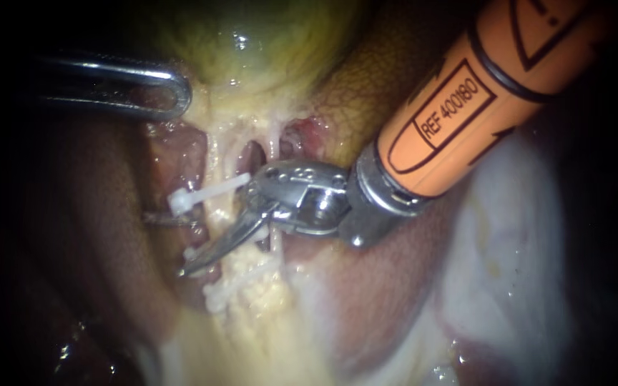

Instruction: Go to the cutting position left tube

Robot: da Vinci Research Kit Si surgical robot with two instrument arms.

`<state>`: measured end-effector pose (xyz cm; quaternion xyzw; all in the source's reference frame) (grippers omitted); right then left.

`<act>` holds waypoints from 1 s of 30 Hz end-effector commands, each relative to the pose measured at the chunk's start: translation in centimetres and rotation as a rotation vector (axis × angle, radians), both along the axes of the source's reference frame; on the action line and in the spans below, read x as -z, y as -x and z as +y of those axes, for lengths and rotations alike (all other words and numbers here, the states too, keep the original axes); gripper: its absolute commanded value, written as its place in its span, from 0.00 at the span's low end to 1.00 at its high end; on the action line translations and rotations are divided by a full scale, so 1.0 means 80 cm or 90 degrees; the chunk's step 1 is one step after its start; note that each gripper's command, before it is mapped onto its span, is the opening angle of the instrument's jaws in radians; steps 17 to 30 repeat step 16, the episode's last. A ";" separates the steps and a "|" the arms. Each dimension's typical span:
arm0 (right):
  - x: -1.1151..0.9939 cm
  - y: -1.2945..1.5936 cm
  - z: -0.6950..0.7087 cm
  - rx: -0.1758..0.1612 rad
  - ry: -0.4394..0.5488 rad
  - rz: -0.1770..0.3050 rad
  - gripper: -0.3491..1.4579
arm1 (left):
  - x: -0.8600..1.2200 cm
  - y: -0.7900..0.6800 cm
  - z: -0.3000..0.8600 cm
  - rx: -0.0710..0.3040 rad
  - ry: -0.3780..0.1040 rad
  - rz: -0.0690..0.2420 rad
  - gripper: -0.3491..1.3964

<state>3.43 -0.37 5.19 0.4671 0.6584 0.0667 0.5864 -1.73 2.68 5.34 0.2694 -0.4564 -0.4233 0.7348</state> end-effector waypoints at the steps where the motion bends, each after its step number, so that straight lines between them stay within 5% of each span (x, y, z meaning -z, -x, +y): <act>1: 0.0003 0.0001 0.0001 -0.001 -0.001 0.001 0.74 | 0.0000 0.0000 0.0000 0.000 0.000 0.000 0.00; 30: 0.0006 0.0002 0.0002 0.000 -0.016 -0.006 0.74 | -0.0001 0.0000 0.0000 0.000 0.000 0.000 0.00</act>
